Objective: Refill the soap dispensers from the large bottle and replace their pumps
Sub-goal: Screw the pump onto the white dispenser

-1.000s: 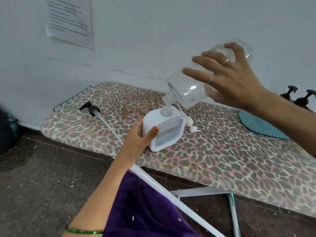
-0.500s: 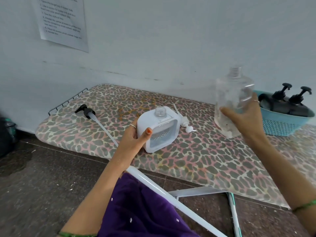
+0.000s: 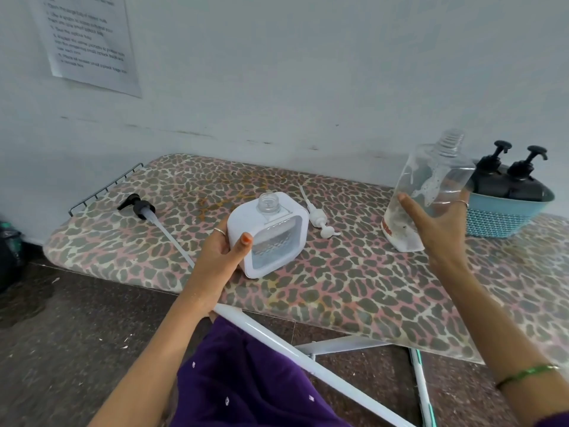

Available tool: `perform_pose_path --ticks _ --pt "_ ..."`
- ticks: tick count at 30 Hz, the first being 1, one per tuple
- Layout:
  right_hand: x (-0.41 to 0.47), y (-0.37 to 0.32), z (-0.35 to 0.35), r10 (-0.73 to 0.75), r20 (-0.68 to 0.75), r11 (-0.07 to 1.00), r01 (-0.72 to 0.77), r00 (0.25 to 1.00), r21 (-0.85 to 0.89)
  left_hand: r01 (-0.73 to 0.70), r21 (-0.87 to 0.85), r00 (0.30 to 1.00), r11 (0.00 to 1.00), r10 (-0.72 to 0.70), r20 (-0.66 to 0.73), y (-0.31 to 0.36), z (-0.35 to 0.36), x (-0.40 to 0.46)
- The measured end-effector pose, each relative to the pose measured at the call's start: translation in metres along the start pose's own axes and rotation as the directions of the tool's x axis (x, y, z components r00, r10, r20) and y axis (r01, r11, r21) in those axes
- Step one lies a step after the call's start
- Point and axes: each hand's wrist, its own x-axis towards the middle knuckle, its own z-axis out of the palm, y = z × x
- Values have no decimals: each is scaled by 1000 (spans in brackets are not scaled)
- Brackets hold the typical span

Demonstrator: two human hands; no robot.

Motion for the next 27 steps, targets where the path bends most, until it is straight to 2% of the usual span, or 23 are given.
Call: perform_pose_path --ticks 3,7,10,12,14,17,22,25,27 --pt "-5 -3 -5 -2 7 999 2 1000 -32 -7 14 1000 1000 7 3 1 0 0" --pt "-27 -11 -15 -53 -100 996 46 994 -75 -31 25 999 999 31 8 0 0 1" --pt "-50 -19 -20 -171 -179 984 160 969 -77 -39 -6 999 999 39 16 -1 0 1" --pt "-64 -23 -20 -264 -175 964 254 949 -76 -34 -20 999 999 34 20 -1 -1 2" --pt "-74 -28 -16 -316 -110 948 312 942 -59 -30 -20 999 999 30 24 -2 -1 2" --pt "-83 -30 -2 -333 90 939 339 938 -58 -30 -22 999 999 31 28 -1 -2 2" --pt "-79 -22 32 -281 384 893 386 879 -231 -29 -6 999 1000 29 19 -1 -1 2" --pt "-62 -21 50 -260 484 858 430 836 -282 -19 -17 1000 1000 20 20 -2 -2 1" --pt "-42 -22 61 -296 532 777 524 793 -350 -13 -14 1000 1000 13 15 -2 -2 2"
